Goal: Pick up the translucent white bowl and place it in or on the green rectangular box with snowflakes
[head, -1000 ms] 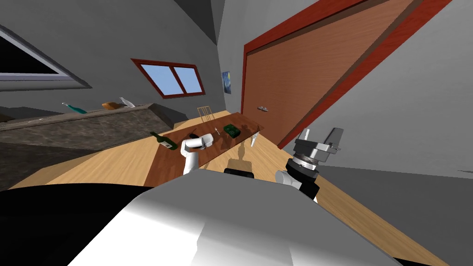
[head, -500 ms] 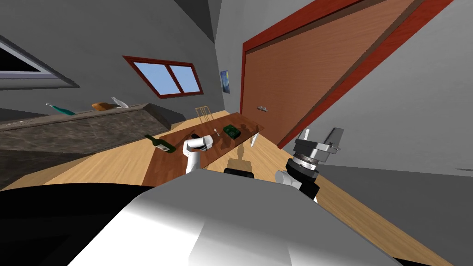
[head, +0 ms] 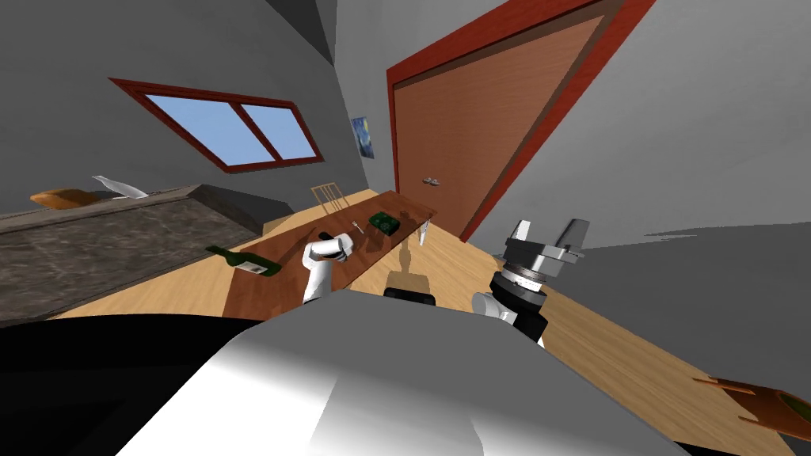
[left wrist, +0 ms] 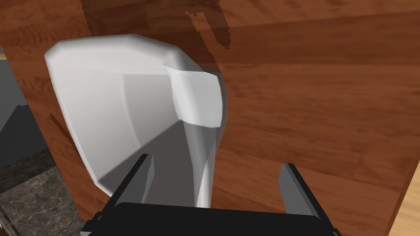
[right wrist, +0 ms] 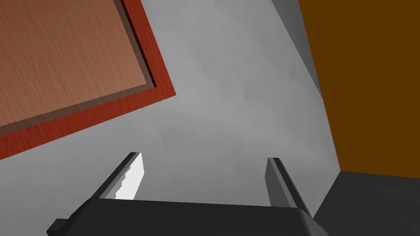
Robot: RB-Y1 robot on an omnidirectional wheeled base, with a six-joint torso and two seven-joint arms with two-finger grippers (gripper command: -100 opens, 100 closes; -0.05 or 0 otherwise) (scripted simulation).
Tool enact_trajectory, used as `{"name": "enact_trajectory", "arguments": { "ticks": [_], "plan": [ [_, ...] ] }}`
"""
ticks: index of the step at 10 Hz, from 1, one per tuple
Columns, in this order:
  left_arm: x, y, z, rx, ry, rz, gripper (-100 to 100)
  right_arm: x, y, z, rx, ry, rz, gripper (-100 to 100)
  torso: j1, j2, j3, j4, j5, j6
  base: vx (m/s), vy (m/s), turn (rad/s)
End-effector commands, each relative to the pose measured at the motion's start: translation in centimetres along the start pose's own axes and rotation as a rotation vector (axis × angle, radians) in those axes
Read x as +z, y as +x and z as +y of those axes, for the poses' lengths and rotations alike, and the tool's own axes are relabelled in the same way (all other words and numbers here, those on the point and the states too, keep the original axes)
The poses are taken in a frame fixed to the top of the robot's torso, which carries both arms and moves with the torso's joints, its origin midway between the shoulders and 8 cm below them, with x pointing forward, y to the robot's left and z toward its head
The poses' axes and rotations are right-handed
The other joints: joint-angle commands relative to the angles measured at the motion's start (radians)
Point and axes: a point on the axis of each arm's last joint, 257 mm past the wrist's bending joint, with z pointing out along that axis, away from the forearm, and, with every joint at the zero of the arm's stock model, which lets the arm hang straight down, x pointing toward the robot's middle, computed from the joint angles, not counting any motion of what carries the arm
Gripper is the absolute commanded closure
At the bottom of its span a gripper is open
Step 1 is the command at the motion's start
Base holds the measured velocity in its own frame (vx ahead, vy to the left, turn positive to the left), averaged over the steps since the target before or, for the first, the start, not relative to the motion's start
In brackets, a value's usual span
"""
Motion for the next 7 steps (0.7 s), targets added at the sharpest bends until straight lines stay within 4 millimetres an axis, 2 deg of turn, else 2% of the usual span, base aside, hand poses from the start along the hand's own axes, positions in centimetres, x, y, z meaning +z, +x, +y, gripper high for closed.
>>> {"name": "enact_trajectory", "arguments": {
  "ticks": [1,2,3,4,5,7],
  "plan": [
    [0.8,-2.0,-1.0,-0.049,0.007,-0.012,-100,0.0,0.0,0.0,0.0,0.0,0.0,0,0.0,0.0,0.0,0.0,0.0,0.0,-0.1,-0.015,-0.306],
    [1.0,-3.1,-1.5,-0.043,0.009,-0.034,-100,0.0,0.0,0.0,0.0,0.0,0.0,0,0.0,0.0,0.0,0.0,0.0,0.001,-0.079,-0.02,-0.173],
    [1.4,-3.4,-0.9,-0.044,-0.009,-0.04,-100,0.0,0.0,0.0,0.0,0.0,0.0,0,0.0,-0.001,-0.001,0.0,0.0,0.0,-0.028,-0.013,0.014],
    [1.6,-4.9,-2.3,-0.089,0.013,-0.043,-100,0.0,0.0,0.0,0.0,0.0,0.0,0,0.001,-0.004,-0.002,-0.001,0.0,0.0,-0.058,-0.034,-0.375],
    [2.2,-6.0,-1.7,-0.088,-0.011,-0.066,-100,0.0,0.0,0.0,0.0,0.0,0.0,0,-0.001,-0.003,-0.002,-0.001,0.0,0.002,-0.064,-0.018,-0.191],
    [2.3,-8.3,-3.5,-0.132,0.012,-0.082,-100,0.0,0.0,0.0,0.0,0.0,0.0,0,-0.001,-0.001,-0.001,0.0,0.0,0.001,-0.087,-0.039,-0.234]
  ]
}}
